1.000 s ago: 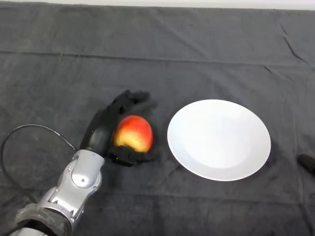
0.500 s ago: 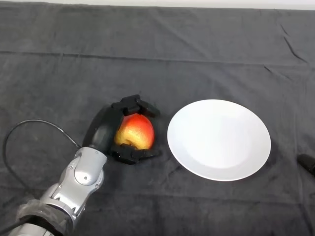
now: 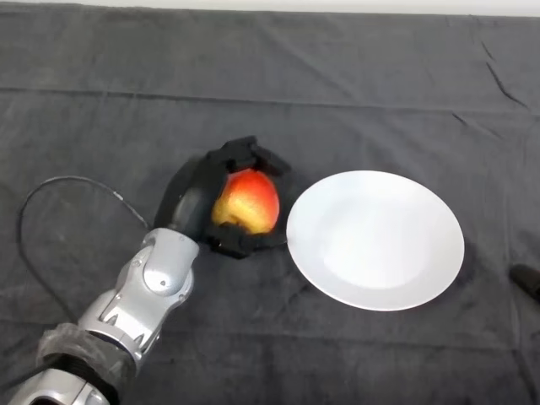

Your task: Move the apple to the plate

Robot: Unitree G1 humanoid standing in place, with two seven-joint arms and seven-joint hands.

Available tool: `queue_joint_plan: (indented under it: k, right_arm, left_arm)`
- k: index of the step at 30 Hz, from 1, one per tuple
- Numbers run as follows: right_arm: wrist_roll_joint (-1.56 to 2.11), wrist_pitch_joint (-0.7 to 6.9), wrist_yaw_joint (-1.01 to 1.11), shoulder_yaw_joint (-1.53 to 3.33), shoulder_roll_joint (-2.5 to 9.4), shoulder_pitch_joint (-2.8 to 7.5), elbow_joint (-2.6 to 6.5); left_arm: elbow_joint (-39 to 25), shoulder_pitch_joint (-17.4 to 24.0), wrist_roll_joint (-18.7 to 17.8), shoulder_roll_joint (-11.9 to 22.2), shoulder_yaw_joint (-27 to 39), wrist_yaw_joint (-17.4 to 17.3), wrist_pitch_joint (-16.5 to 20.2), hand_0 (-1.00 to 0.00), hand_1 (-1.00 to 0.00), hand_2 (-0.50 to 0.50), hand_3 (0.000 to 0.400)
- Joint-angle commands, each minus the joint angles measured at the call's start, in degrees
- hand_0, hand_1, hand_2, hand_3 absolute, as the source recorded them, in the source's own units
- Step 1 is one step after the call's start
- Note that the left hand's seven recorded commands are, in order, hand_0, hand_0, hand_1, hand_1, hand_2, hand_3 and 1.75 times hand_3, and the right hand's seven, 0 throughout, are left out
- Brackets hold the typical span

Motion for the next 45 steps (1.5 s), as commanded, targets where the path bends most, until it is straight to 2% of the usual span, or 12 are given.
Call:
queue_joint_plan:
  k: [1,16,33,45]
  right_arm:
    - [0.24,0.09,0.01,-0.63,-0.68,0.61,-1.06]
    - [0.24,0.10,0.03,-0.63,-0.71,0.60,-1.03]
    - [0.23,0.12,0.15,-0.61,-0.78,0.51,-0.85]
    - [0.21,0.13,0.26,-0.59,-0.83,0.45,-0.69]
  left_arm:
    - [-2.7,-4.9,0.8,-0.4,-1.7,1.0,0.3,-1.00,-1.00,0.00,0.400]
    - [-0.5,-8.4,-2.2,-3.2,-10.3,2.6,-1.1,-1.00,-1.00,0.00,0.400]
    - [1.3,-9.9,-7.1,-4.7,-21.4,4.6,-2.6,-1.00,-1.00,0.00,0.400]
    - [1.0,-10.0,-10.0,-4.1,-28.3,3.2,-2.2,-1.00,-1.00,0.00,0.400]
